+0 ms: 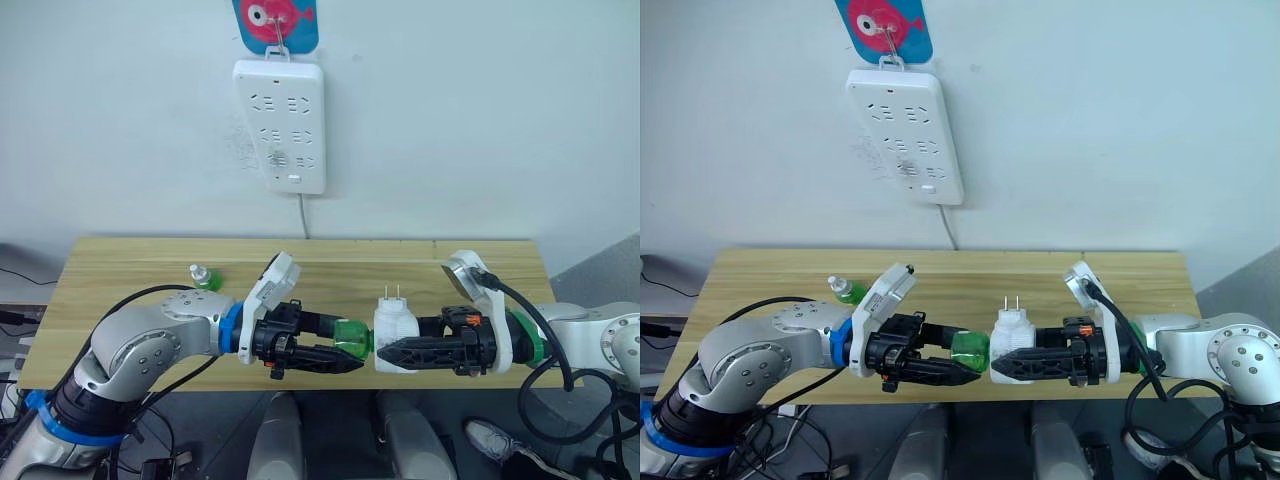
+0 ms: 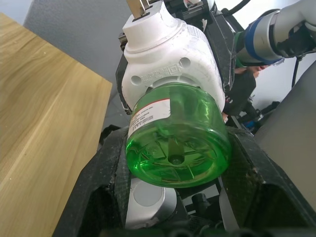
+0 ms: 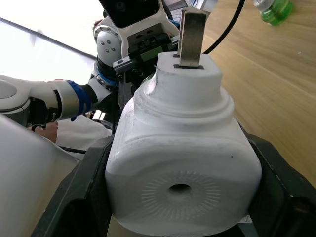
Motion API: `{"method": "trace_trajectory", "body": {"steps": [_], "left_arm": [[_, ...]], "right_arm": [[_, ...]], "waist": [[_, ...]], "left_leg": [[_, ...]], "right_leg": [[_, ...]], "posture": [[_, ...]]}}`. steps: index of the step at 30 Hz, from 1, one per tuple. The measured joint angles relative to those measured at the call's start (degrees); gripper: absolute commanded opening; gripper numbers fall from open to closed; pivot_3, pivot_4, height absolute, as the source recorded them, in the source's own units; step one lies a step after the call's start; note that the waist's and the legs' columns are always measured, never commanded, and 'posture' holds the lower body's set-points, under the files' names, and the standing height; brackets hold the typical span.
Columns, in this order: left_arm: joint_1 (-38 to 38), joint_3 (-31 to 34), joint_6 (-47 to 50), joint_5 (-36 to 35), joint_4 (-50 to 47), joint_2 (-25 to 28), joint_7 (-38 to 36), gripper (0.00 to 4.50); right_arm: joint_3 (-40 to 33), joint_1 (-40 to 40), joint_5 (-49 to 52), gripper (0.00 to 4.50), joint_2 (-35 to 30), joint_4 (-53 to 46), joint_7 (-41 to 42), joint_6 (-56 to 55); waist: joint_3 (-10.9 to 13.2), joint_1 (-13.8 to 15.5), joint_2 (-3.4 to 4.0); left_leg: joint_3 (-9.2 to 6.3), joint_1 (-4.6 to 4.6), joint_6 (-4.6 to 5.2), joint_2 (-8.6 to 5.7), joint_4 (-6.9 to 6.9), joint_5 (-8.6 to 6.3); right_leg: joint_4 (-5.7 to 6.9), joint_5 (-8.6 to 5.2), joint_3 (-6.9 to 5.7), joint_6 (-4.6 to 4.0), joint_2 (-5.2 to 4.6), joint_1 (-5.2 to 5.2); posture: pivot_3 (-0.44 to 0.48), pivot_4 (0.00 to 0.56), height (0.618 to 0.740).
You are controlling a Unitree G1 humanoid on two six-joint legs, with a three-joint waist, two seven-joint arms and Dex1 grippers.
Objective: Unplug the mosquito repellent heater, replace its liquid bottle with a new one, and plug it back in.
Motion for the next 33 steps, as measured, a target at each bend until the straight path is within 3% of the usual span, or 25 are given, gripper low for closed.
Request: {"method": "trace_trajectory", "body": {"steps": [5,10,15,26,29,33], "left_arm": [[0.04,1.19,1.53,-0.55,-0.17,-0.57,0.34,2.22],[-1.70,3.56,11.23,-10.47,1.58,1.32,1.57,2.22],[-2.47,4.17,16.03,-15.63,3.21,1.32,4.53,2.22],[-1.83,4.75,16.11,-15.41,1.97,0.86,6.20,2.22],[-1.51,4.77,14.46,-12.39,1.56,0.20,6.37,3.22],[1.40,4.80,9.11,-2.77,1.00,1.99,3.50,4.39]], "right_arm": [[0.00,-0.03,0.07,3.06,0.00,-0.01,0.02,-0.09],[0.34,-0.11,0.80,3.06,0.01,-1.29,1.04,-0.15],[0.98,-0.21,1.30,3.06,0.00,-1.41,1.16,-0.51],[1.08,-0.09,1.30,3.06,-0.27,-1.39,1.08,-1.07],[0.97,-0.06,1.23,3.06,-1.00,-0.79,1.00,-1.00],[0.49,0.22,0.65,3.06,-2.61,0.42,0.86,-0.90]], "waist": [[0.00,0.00,0.00],[0.01,-0.02,0.01],[0.01,-0.02,0.00],[0.01,0.01,0.00],[0.01,0.03,0.00],[0.01,0.08,0.01]], "left_leg": [[0.03,0.00,0.00,0.00,-0.02,0.00],[0.02,0.00,0.01,0.00,-0.04,-0.01],[0.01,0.00,0.00,0.00,0.00,0.00],[0.02,0.00,0.00,0.00,-0.02,0.00],[0.02,0.00,0.00,0.00,-0.01,0.00],[0.07,0.00,0.00,0.00,-0.07,0.00]], "right_leg": [[-0.01,0.00,0.02,-0.01,0.00,-0.01],[-0.01,0.00,0.01,0.00,0.00,-0.01],[0.00,0.00,0.01,0.00,0.00,-0.01],[-0.01,0.00,0.01,-0.01,-0.01,-0.01],[-0.01,0.00,0.02,-0.01,-0.01,-0.01],[-0.03,0.01,0.06,-0.01,-0.01,-0.05]], "posture": [[0.024,0.311,0.740],[0.027,0.312,0.740],[0.028,0.312,0.740],[0.029,0.310,0.740],[0.029,0.310,0.740],[0.030,0.310,0.740]]}}
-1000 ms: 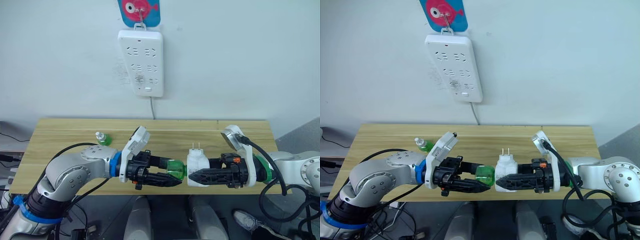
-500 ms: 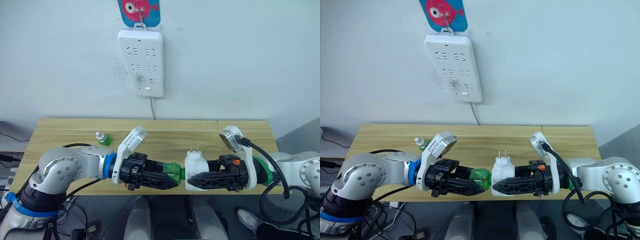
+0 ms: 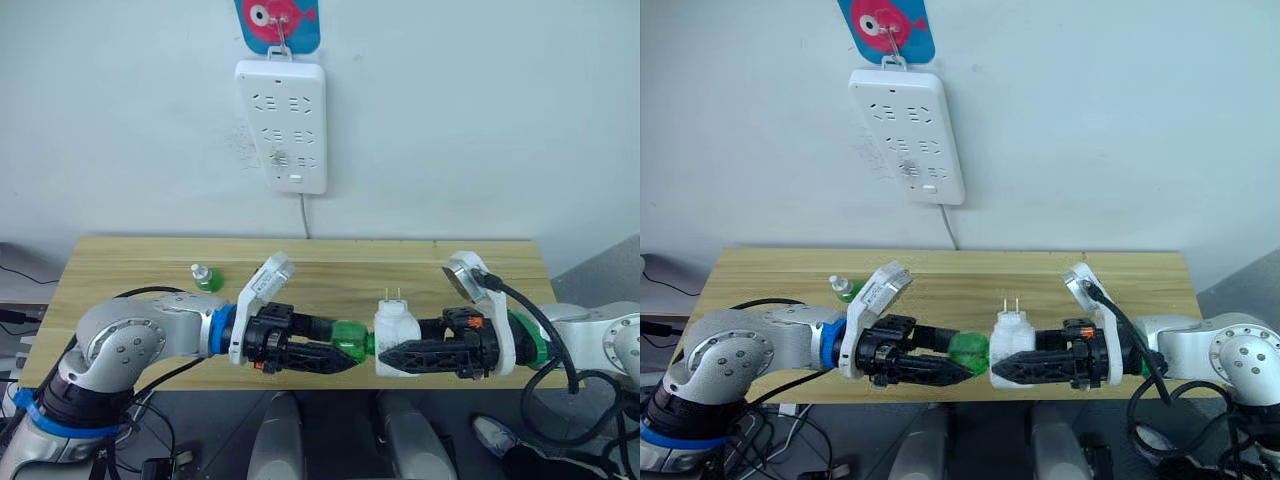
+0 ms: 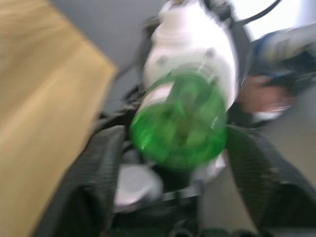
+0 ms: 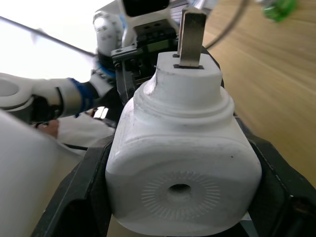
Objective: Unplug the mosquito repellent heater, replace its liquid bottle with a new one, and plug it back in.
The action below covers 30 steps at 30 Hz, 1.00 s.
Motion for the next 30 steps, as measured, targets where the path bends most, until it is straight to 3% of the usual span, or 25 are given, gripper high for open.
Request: {"method": "trace_trajectory", "body": {"steps": [4,7,10,14,16,24,27,30], "left_arm": [[5.04,-1.38,-9.90,11.51,-1.88,2.22,-7.08,4.50],[10.84,-2.78,-26.77,25.43,-0.89,1.39,-9.75,4.50],[13.78,-3.31,-50.96,39.69,4.91,-6.13,-9.79,4.50],[14.29,-3.01,-73.74,46.86,10.41,-13.51,-10.97,4.50],[14.20,-3.07,-79.70,48.09,11.22,-15.34,-11.11,4.50],[12.33,-4.20,-86.10,48.79,12.11,-17.26,-11.15,4.50],[12.28,-5.10,-86.34,48.51,12.38,-17.10,-12.07,3.94],[12.27,-5.41,-86.17,47.94,12.37,-16.87,-12.61,3.04]], "right_arm": [[-0.01,0.15,0.04,3.06,-0.06,-0.01,0.03,-0.03],[-0.07,0.41,0.07,3.06,-0.16,-0.01,0.00,-0.05],[-0.10,0.37,0.07,3.06,-0.05,0.00,-0.21,-0.12],[-0.04,0.23,0.07,3.06,0.58,0.00,-0.83,-0.16],[0.09,0.09,0.07,3.06,1.18,0.00,-1.02,-0.18],[0.49,-0.36,0.05,3.06,2.64,0.00,-2.27,-0.22],[0.49,-0.36,0.05,3.06,2.72,0.00,-2.40,-0.22],[0.49,-0.40,0.05,3.06,2.93,0.00,-2.64,-0.22]], "waist": [[0.00,0.06,0.01],[0.01,0.10,0.04],[0.03,0.75,0.06],[0.02,1.48,0.06],[0.02,1.56,0.06],[0.03,1.40,0.07],[0.03,1.39,0.07],[0.03,1.38,0.07]], "left_leg": [[0.01,-0.01,0.00,0.00,-0.06,0.00],[0.08,-0.01,0.00,0.00,-0.08,0.00],[0.07,-0.11,-0.01,0.03,-0.02,0.00],[0.11,-0.18,0.00,0.02,0.01,0.00],[0.07,-0.21,0.00,0.02,0.01,-0.01],[0.03,-0.20,0.01,0.01,0.02,-0.01],[0.03,-0.20,0.01,0.01,0.03,-0.01],[0.01,-0.20,0.01,0.01,0.03,-0.01]], "right_leg": [[-0.04,0.00,0.00,-0.01,0.00,-0.02],[-0.17,0.01,0.06,-0.01,-0.03,-0.02],[-0.38,0.02,0.04,-0.02,-0.02,0.02],[-0.51,0.05,0.07,0.02,-0.04,0.03],[-0.52,0.06,0.04,0.03,-0.04,0.02],[-0.43,0.06,0.02,0.03,-0.02,0.03],[-0.43,0.06,0.02,0.03,-0.02,0.03],[-0.40,0.06,0.00,0.03,-0.02,0.03]], "posture": [[0.032,0.310,0.740],[0.029,0.314,0.740],[0.032,0.316,0.740],[0.027,0.321,0.740],[0.025,0.323,0.740],[0.023,0.322,0.740],[0.020,0.322,0.740],[0.022,0.322,0.740]]}}
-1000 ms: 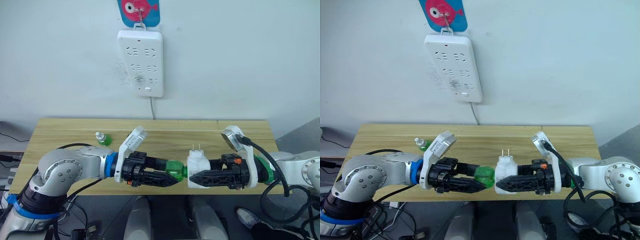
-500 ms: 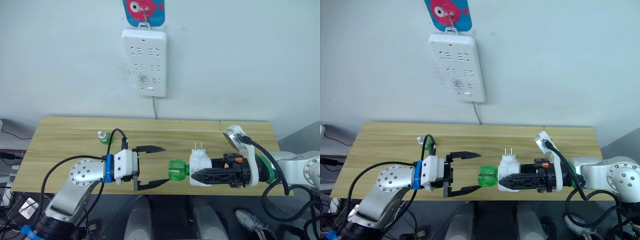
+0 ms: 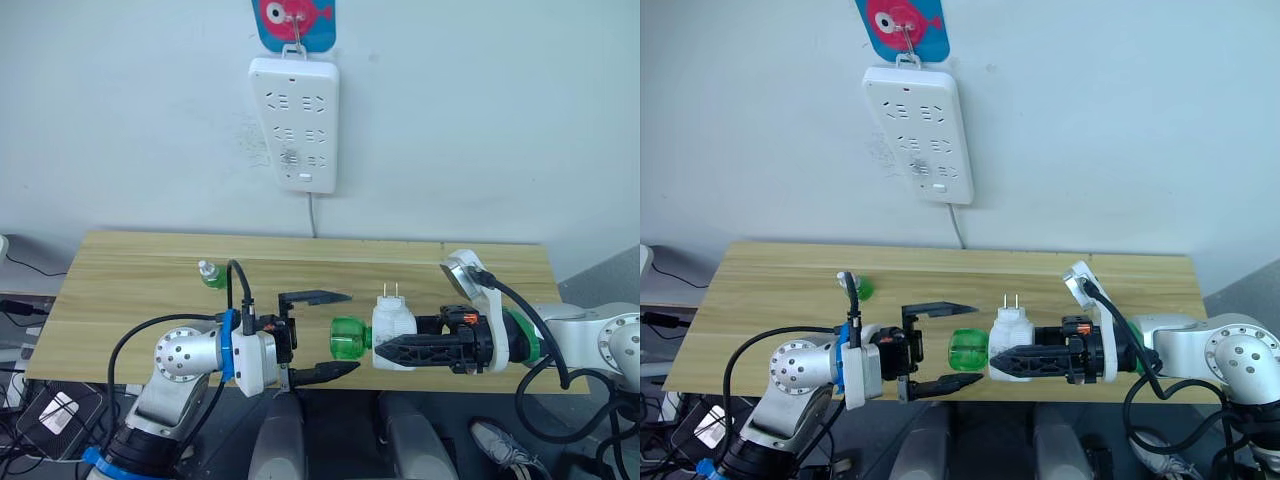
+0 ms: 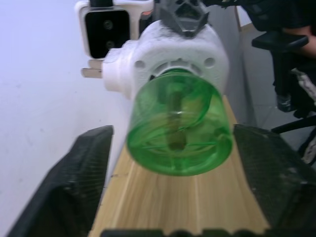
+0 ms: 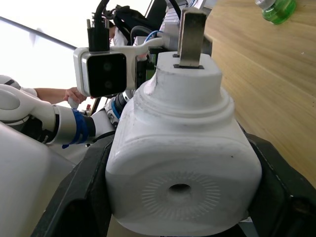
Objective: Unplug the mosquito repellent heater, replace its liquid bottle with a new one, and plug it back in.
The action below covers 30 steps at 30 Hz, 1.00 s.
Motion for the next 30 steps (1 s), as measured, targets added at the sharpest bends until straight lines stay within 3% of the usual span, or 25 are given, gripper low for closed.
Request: {"method": "trace_trajectory", "body": {"steps": [3,6,10,13,15,17,25,30], "left_arm": [[-0.14,0.00,0.78,-0.75,-0.10,0.35,-0.62,2.21],[-0.95,-0.30,4.55,-2.28,-1.57,2.14,-1.26,2.20],[-1.87,-1.15,27.99,-13.55,-11.01,11.84,-0.41,2.20],[-5.92,-1.01,51.20,-30.18,-16.17,20.27,2.72,2.20],[-9.76,-0.69,63.02,-39.57,-15.94,22.49,4.23,2.20],[-12.04,-0.20,70.09,-44.49,-15.14,22.86,5.09,2.20],[-12.41,4.42,82.75,-51.42,-10.50,22.59,7.47,2.20],[-9.11,6.32,84.52,-50.83,-11.71,22.92,5.71,2.20]], "right_arm": [[0.00,0.00,0.00,3.06,0.06,0.00,-0.44,0.00],[0.00,-0.02,0.00,3.06,0.25,0.00,-0.60,0.00],[0.65,0.04,-0.26,3.06,0.79,-0.69,-0.61,0.29],[0.90,-0.03,-0.51,3.06,1.21,-1.60,-0.34,0.38],[0.93,-0.26,-0.84,3.06,1.24,-1.92,0.40,0.33],[0.92,-0.45,-1.33,3.06,1.18,-2.27,0.88,0.22],[-1.88,1.25,-6.11,3.06,-2.58,-2.34,3.73,0.20],[-3.82,3.07,-10.65,3.06,-5.53,-2.26,6.61,0.11]], "waist": [[0.00,0.00,0.00],[0.00,0.00,0.00],[0.05,-0.18,0.02],[0.10,-0.18,0.05],[0.10,-0.22,0.05],[0.10,-0.39,0.06],[0.12,-0.44,0.06],[0.12,-0.30,0.06]], "left_leg": [[-0.01,0.00,0.00,0.00,0.00,0.00],[-0.03,0.00,0.00,0.00,0.02,0.00],[-0.10,0.02,0.00,0.02,-0.01,0.00],[-0.13,0.05,0.00,0.01,0.01,0.00],[-0.11,0.07,0.00,0.01,0.04,0.00],[-0.07,0.07,0.00,0.01,0.02,0.00],[-0.07,0.07,0.00,0.02,-0.06,0.00],[-0.03,0.06,-0.01,0.01,-0.05,0.00]], "right_leg": [[0.01,0.00,-0.01,0.00,0.00,0.00],[0.02,0.00,-0.02,0.00,0.01,0.00],[0.12,-0.01,-0.06,0.01,0.03,-0.02],[0.25,-0.05,-0.09,0.06,0.03,-0.02],[0.26,-0.16,-0.08,0.25,0.03,-0.02],[0.24,-0.16,-0.06,0.26,0.03,-0.02],[0.23,-0.04,-0.07,0.01,0.04,-0.09],[0.19,-0.05,-0.05,0.03,0.02,-0.09]], "posture": [[0.022,0.322,0.740],[0.024,0.324,0.740],[0.029,0.324,0.740],[0.026,0.324,0.740],[0.026,0.324,0.740],[0.021,0.323,0.740],[0.020,0.325,0.740],[0.022,0.328,0.740]]}}
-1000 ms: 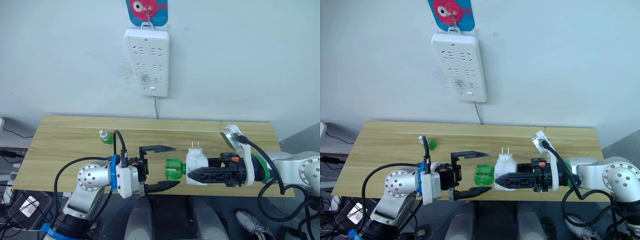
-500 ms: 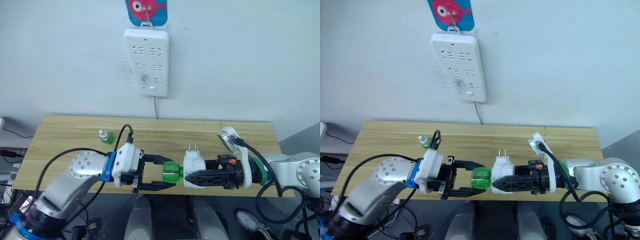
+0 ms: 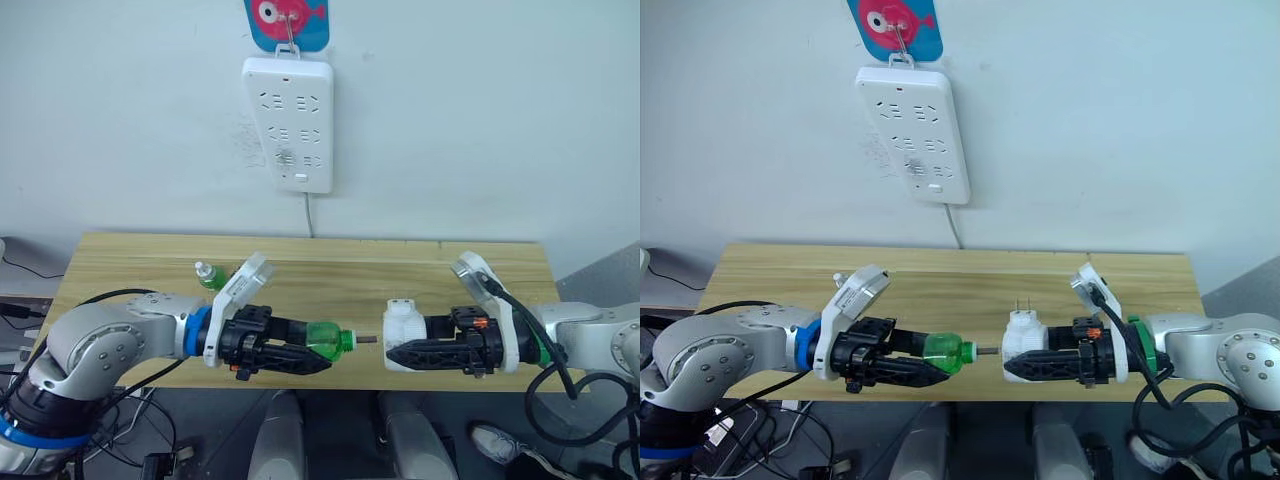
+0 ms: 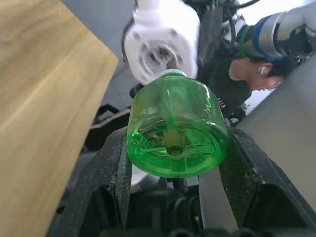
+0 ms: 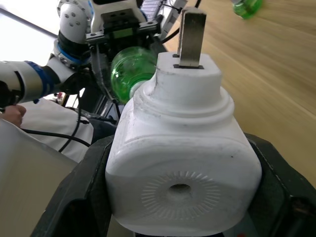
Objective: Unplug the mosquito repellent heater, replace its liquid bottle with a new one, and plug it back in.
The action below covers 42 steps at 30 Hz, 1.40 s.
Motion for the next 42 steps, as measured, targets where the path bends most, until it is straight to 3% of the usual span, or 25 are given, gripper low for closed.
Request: {"method": "trace_trajectory", "body": {"steps": [2,5,8,11,15,21,25,26,32,35,38,42], "left_arm": [[2.29,0.41,-2.51,3.90,-0.98,0.57,-1.43,2.20],[6.70,-0.46,-13.46,17.52,-1.56,-0.87,-1.17,2.20],[8.97,-3.79,-24.10,29.39,-0.34,-5.20,-0.01,2.20],[9.74,-5.04,-30.04,35.43,0.52,-7.64,-0.04,2.20],[10.88,-6.20,-33.82,39.41,0.46,-9.93,-0.12,2.20],[11.74,-6.26,-34.89,41.55,0.44,-11.55,-0.10,2.20],[11.80,-6.25,-34.97,42.23,0.44,-12.09,-0.11,2.20],[11.80,-6.25,-34.98,42.31,0.44,-12.23,-0.13,2.20],[11.57,-6.13,-35.93,42.55,0.72,-12.71,-0.37,2.20],[11.63,-5.74,-36.56,42.54,1.52,-13.91,-0.25,2.20],[11.69,-4.35,-37.78,42.51,2.41,-17.53,1.75,2.20],[11.28,-3.18,-39.77,43.23,3.15,-24.65,7.93,2.20]], "right_arm": [[-0.57,0.68,-5.47,3.06,-2.51,0.52,1.60,-0.63],[2.18,1.63,-23.33,3.06,-6.87,5.60,1.23,-6.11],[8.42,0.17,-41.38,3.06,-6.67,13.16,-3.03,-10.84],[15.61,-3.24,-53.91,3.06,-4.60,17.40,-5.59,-11.69],[19.72,-7.88,-60.87,3.06,-0.30,24.27,-4.69,-8.80],[19.66,-10.89,-64.79,3.06,2.67,28.82,-0.87,-6.41],[18.82,-10.90,-66.70,4.40,3.72,29.27,0.15,-5.35],[18.50,-10.87,-67.01,4.50,3.82,29.21,0.36,-5.06],[12.39,-8.54,-66.15,4.50,1.68,22.37,1.97,0.28],[5.08,-5.56,-63.87,4.50,-0.91,15.81,2.95,4.96],[-8.52,-2.47,-57.85,4.50,-0.12,6.76,4.91,12.50],[-24.42,-1.79,-48.62,4.50,10.23,-4.22,5.75,18.75]], "waist": [[0.01,0.06,0.02],[0.01,0.12,0.06],[0.04,0.18,0.03],[0.04,0.13,0.03],[0.09,0.02,0.11],[0.14,0.22,0.14],[0.14,0.27,0.15],[0.14,0.25,0.15],[0.13,0.19,0.16],[0.13,0.17,0.17],[0.11,-0.02,0.20],[0.06,-0.62,0.12]], "left_leg": [[0.03,0.00,0.00,0.00,0.00,0.00],[0.18,0.05,-0.01,0.00,0.00,0.00],[0.25,-0.05,-0.02,0.00,0.01,0.01],[0.26,-0.10,-0.02,0.02,-0.04,0.00],[0.30,-0.12,0.00,0.02,-0.11,0.00],[0.25,-0.12,0.01,0.00,-0.14,-0.01],[0.24,-0.12,0.01,-0.01,-0.11,-0.01],[0.24,-0.12,0.01,-0.01,-0.10,-0.01],[0.22,-0.12,0.01,-0.01,-0.09,-0.01],[0.21,-0.12,0.01,-0.01,-0.08,-0.01],[0.16,-0.11,0.01,-0.01,-0.06,-0.01],[0.03,-0.08,0.01,-0.01,0.06,-0.01]], "right_leg": [[-0.03,-0.01,0.02,0.01,0.00,-0.01],[-0.30,-0.12,0.13,0.21,-0.02,0.02],[-0.46,-0.06,0.21,0.26,-0.03,0.00],[-0.52,0.08,0.22,0.04,-0.03,-0.05],[-0.52,0.10,0.26,0.01,-0.03,-0.09],[-0.51,0.11,0.20,-0.01,-0.05,-0.07],[-0.51,0.11,0.20,0.00,-0.05,-0.05],[-0.49,0.11,0.20,0.00,-0.05,-0.05],[-0.44,0.12,0.18,-0.01,-0.05,-0.05],[-0.44,0.12,0.16,0.00,-0.06,-0.03],[-0.44,0.12,0.11,-0.01,-0.05,0.03],[-0.45,0.16,0.01,0.01,-0.04,0.20]], "posture": [[0.017,0.330,0.740],[0.008,0.332,0.740],[0.011,0.333,0.740],[0.013,0.335,0.740],[0.025,0.336,0.740],[0.030,0.336,0.740],[0.017,0.334,0.740],[0.006,0.331,0.740],[-0.015,0.322,0.740],[-0.036,0.310,0.740],[-0.062,0.303,0.740],[-0.072,0.297,0.740]]}}
